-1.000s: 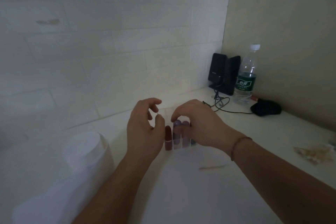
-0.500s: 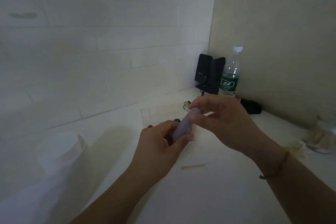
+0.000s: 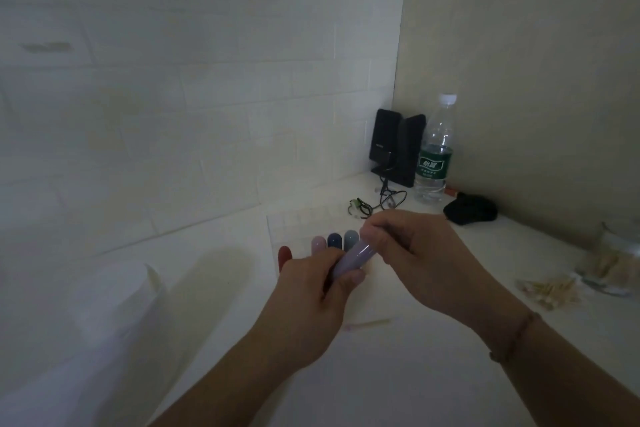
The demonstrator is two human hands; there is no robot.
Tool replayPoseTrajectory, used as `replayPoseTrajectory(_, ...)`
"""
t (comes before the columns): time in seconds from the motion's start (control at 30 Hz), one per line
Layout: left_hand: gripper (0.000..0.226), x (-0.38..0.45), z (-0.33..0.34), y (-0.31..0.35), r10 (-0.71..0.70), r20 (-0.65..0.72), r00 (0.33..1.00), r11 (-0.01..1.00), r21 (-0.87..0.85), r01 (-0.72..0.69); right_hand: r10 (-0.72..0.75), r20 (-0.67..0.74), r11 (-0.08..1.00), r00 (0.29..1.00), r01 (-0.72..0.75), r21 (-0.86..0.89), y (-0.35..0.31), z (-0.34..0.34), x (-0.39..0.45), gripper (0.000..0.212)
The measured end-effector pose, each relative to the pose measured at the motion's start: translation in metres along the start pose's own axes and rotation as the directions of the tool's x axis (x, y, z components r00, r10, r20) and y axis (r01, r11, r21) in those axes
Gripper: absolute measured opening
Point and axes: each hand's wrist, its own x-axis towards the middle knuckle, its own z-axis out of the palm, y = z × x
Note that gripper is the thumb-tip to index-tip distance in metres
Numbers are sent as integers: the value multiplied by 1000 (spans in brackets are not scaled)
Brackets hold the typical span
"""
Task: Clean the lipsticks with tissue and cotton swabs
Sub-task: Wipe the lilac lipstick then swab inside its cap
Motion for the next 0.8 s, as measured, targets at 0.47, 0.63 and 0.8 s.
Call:
replayPoseTrajectory(0.47,24,2,-4,-10,5,83,997,997,71,-11,-117,5,992,993,117,-53,10,6,-3,12)
replayPoseTrajectory(0.63,19,1,-15,6,127,-115,985,991,49,-122,42,-23,743,999,-16,670,12,20,-3,36)
replayPoseTrajectory(0.8,17,4,-63,44,48,-228,973,996,-65,-64,-88,136,977,987,59,206,1,61,-22,20)
